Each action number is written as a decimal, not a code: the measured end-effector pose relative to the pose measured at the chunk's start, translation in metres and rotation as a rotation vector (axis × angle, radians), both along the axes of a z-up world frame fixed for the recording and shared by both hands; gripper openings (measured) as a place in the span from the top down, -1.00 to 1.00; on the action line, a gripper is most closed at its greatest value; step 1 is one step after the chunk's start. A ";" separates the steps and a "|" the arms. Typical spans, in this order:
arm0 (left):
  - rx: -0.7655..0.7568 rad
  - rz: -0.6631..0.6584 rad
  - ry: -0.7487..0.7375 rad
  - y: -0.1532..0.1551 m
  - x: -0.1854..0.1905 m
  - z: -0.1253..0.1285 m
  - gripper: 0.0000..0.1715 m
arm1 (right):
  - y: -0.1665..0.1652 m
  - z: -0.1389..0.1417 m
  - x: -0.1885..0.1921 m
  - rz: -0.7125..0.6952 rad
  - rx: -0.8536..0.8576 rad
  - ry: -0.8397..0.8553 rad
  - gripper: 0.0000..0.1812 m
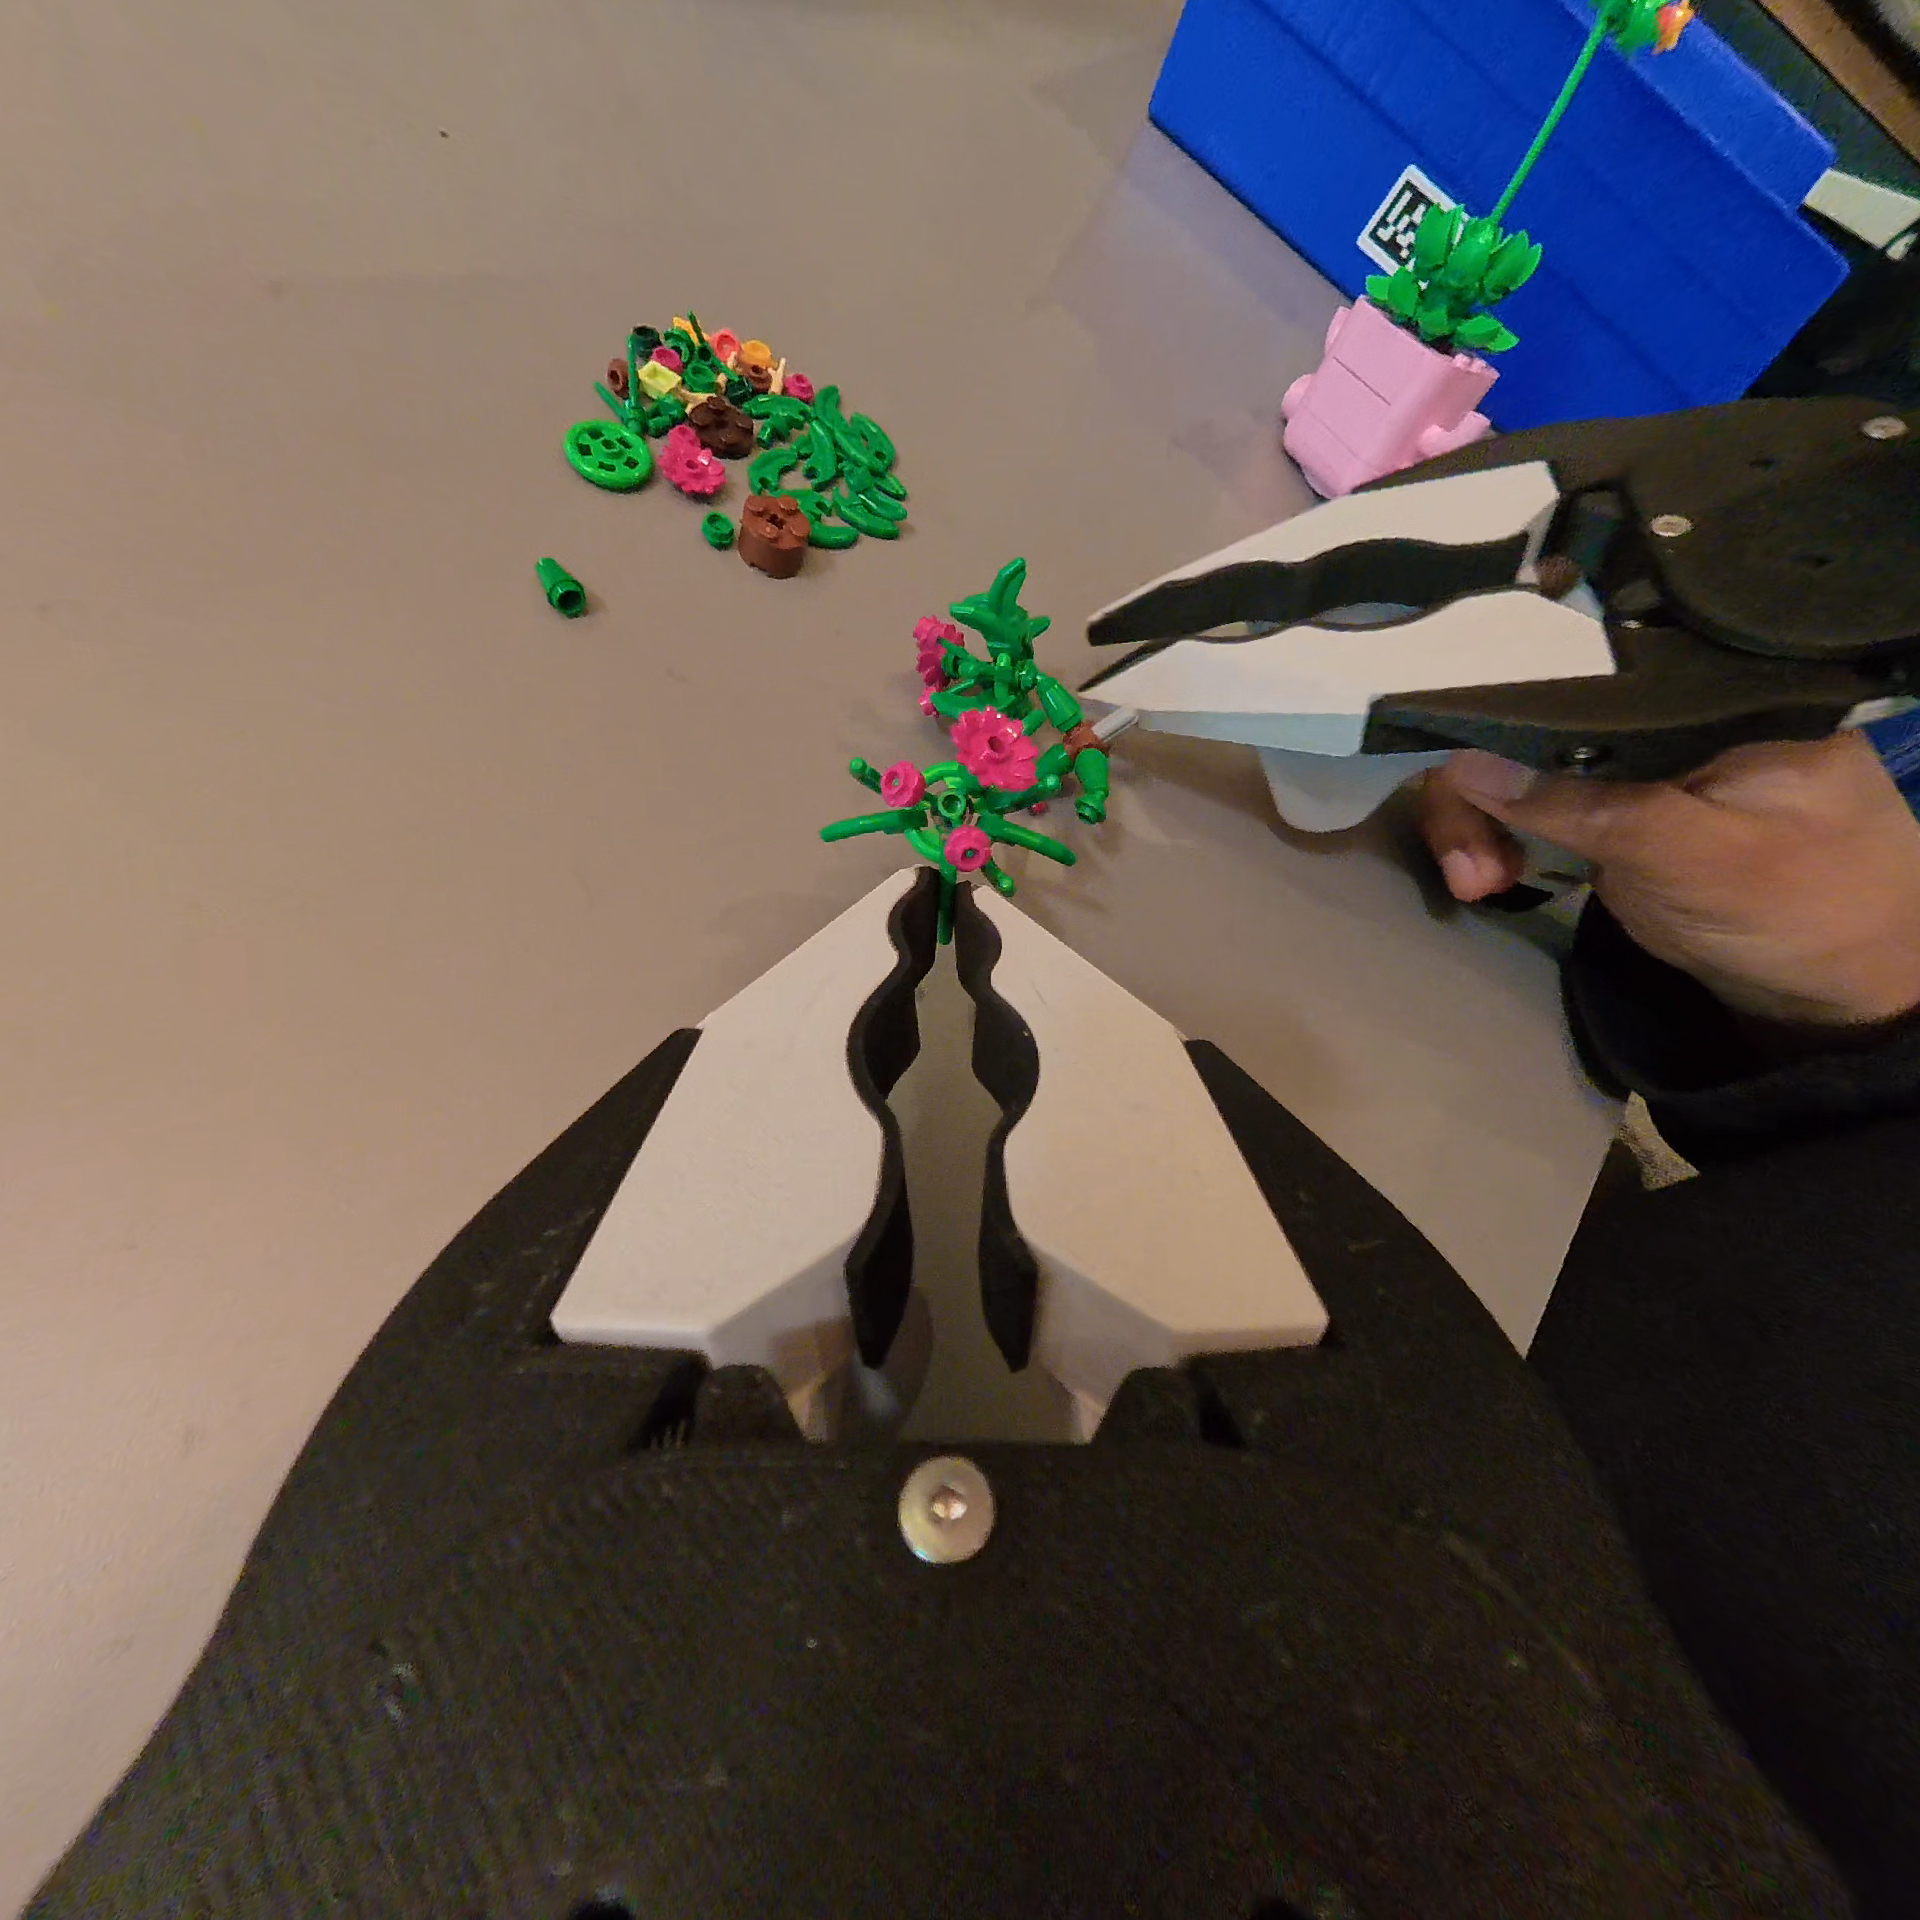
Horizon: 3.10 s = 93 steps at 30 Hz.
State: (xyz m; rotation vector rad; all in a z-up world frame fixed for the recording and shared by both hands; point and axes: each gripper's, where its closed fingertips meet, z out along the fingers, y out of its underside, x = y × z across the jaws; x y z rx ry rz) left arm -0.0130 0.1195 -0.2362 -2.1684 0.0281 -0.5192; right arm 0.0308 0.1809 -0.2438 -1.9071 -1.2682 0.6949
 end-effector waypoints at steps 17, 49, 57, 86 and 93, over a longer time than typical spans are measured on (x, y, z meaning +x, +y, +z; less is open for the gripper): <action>0.088 -0.040 -0.098 -0.004 0.003 0.016 1.00 | 0.056 -0.014 -0.026 -0.168 0.069 -0.146 0.88; -0.104 -0.461 0.160 -0.052 0.053 -0.024 1.00 | -0.100 -0.008 0.023 0.461 -0.038 -0.045 0.88; -0.105 -0.458 0.150 -0.052 0.052 -0.023 1.00 | -0.102 -0.012 0.016 0.507 -0.038 -0.075 1.00; -0.036 -0.467 0.144 -0.052 0.064 -0.013 0.97 | -0.103 -0.001 0.024 0.547 -0.105 0.001 1.00; -0.058 -0.459 0.254 -0.052 0.063 -0.023 1.00 | -0.103 -0.013 0.025 0.545 -0.063 -0.076 0.97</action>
